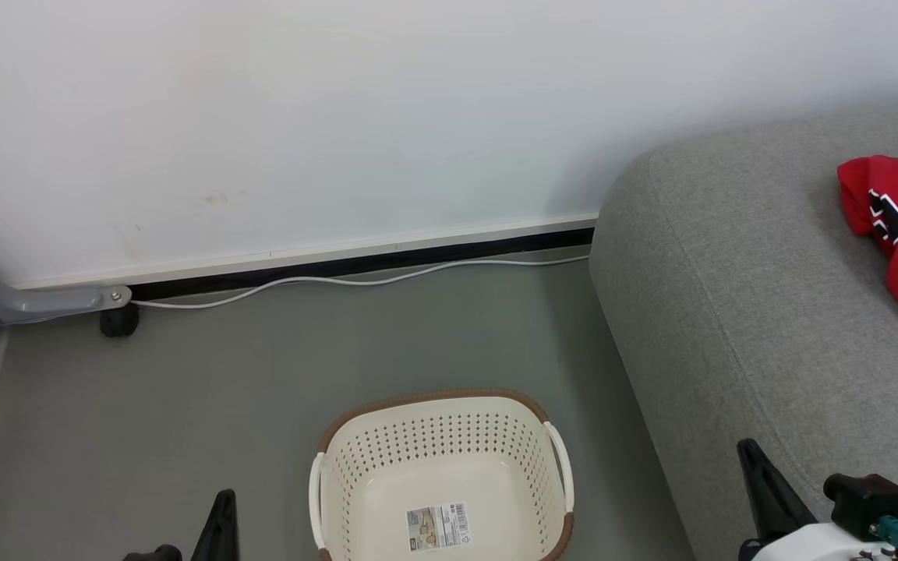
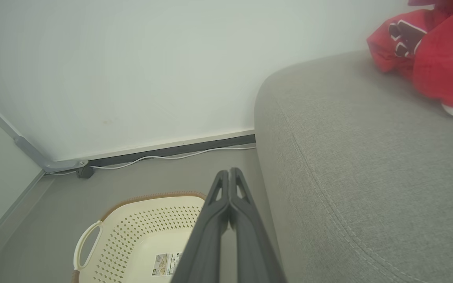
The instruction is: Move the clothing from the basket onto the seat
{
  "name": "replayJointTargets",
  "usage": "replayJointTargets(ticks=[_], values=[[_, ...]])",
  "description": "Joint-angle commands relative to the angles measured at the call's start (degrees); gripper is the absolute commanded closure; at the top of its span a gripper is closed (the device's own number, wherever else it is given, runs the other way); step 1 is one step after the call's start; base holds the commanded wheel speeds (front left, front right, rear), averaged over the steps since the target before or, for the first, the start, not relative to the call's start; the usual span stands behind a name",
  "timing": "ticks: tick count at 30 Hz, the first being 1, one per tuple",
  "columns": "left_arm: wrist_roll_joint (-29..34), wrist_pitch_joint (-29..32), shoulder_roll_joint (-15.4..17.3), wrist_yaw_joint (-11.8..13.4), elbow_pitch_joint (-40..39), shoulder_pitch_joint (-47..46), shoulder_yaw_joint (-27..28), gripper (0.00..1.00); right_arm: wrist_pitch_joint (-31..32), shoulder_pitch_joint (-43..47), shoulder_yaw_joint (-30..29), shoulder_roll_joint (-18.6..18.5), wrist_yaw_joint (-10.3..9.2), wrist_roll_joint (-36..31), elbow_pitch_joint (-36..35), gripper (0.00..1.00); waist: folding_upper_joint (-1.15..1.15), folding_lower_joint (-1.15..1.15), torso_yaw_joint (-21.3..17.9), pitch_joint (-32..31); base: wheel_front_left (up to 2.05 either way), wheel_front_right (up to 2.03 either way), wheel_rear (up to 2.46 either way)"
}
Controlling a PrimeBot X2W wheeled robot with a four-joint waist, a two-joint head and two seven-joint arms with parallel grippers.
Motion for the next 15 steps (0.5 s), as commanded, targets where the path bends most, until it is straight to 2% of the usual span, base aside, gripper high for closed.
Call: replayJointTargets(ticks=[1, 15], values=[[-2.49, 0.52, 0.45, -0.68, -1.25, -1.60, 0.68, 1.00, 0.92, -1.72, -0.88, -0.40, 0.00, 2.27, -1.87, 1.00, 0.00, 0.04, 0.06, 0.01, 0.00, 0.00, 0.00], [-11.54, 2.87, 0.53, -1.87, -1.08, -3.29, 1.78, 1.00, 3.28, -2.09, -2.73, 0.35, 0.01, 10.66, -2.83, 1.00, 0.00, -0.02, 0.29, 0.05, 0.00, 0.00, 0.00]])
